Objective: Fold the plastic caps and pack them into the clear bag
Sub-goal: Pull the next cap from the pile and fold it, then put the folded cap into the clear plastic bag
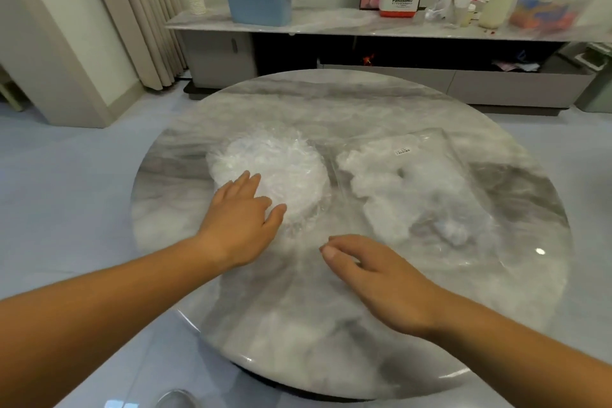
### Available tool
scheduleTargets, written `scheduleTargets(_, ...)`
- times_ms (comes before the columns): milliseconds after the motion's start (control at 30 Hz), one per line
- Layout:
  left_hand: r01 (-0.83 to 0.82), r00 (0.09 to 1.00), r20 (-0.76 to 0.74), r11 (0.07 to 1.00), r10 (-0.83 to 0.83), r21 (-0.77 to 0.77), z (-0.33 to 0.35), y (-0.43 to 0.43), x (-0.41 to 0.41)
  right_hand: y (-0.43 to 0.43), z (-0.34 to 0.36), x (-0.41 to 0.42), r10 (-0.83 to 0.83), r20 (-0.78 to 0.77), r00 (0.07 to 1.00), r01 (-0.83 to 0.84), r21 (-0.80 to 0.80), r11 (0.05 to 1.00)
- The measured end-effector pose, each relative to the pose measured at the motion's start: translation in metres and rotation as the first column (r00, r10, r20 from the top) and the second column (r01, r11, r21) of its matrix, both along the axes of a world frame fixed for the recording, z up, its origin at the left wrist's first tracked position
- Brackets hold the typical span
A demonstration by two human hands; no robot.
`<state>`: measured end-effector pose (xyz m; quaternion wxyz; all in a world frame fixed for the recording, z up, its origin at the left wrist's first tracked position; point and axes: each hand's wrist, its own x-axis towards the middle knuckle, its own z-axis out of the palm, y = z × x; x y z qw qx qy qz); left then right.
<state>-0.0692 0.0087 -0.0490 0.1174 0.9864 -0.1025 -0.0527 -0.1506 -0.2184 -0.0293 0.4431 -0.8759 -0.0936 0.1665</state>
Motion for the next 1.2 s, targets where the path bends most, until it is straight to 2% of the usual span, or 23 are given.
scheduleTargets(67, 0.005, 1.000, 0.008, 1.000, -0.005, 0.014, -0.007, 0.010, 0.000, 0.007, -0.008, 0.003, 0.071, 0.058, 0.996, -0.061, -0.161, 0.985)
scheduleTargets(167, 0.007, 1.000, 0.022, 1.000, -0.008, 0.017, -0.017, 0.023, 0.001, 0.009, -0.021, 0.006, 0.092, 0.089, 0.992, -0.054, -0.357, 0.933)
scheduleTargets(300, 0.072, 0.991, 0.111, 0.997, -0.074, 0.020, -0.022, 0.033, 0.000, 0.003, -0.025, 0.007, 0.047, 0.143, 0.989, 0.035, -0.518, 0.855)
scheduleTargets(367, 0.087, 0.982, 0.166, 0.996, -0.088, 0.014, -0.019, 0.033, -0.002, 0.003, -0.026, 0.005, 0.060, 0.163, 0.985, 0.039, -0.546, 0.837)
scheduleTargets(467, 0.102, 0.975, 0.198, 0.994, -0.105, 0.024, -0.013, 0.030, -0.005, 0.004, -0.025, 0.003, 0.064, 0.163, 0.985, 0.029, -0.516, 0.856)
scheduleTargets(700, 0.068, 0.989, 0.129, 0.997, -0.071, 0.029, -0.012, 0.031, -0.004, 0.003, -0.023, -0.001, 0.103, 0.170, 0.980, -0.019, -0.435, 0.900)
scheduleTargets(867, 0.072, 0.996, 0.051, 0.991, -0.079, 0.116, -0.013, 0.024, 0.006, -0.004, -0.025, -0.009, 0.120, 0.163, 0.979, -0.041, -0.423, 0.905)
scheduleTargets(1067, 0.080, 0.986, 0.140, 0.995, -0.089, 0.066, -0.004, 0.016, 0.004, -0.011, -0.021, -0.012, 0.113, 0.190, 0.975, -0.029, -0.397, 0.917)
scheduleTargets(1200, 0.171, 0.961, 0.213, 0.985, -0.174, 0.033, 0.012, 0.014, -0.016, -0.011, -0.015, -0.010, 0.065, 0.300, 0.952, 0.038, -0.323, 0.946)
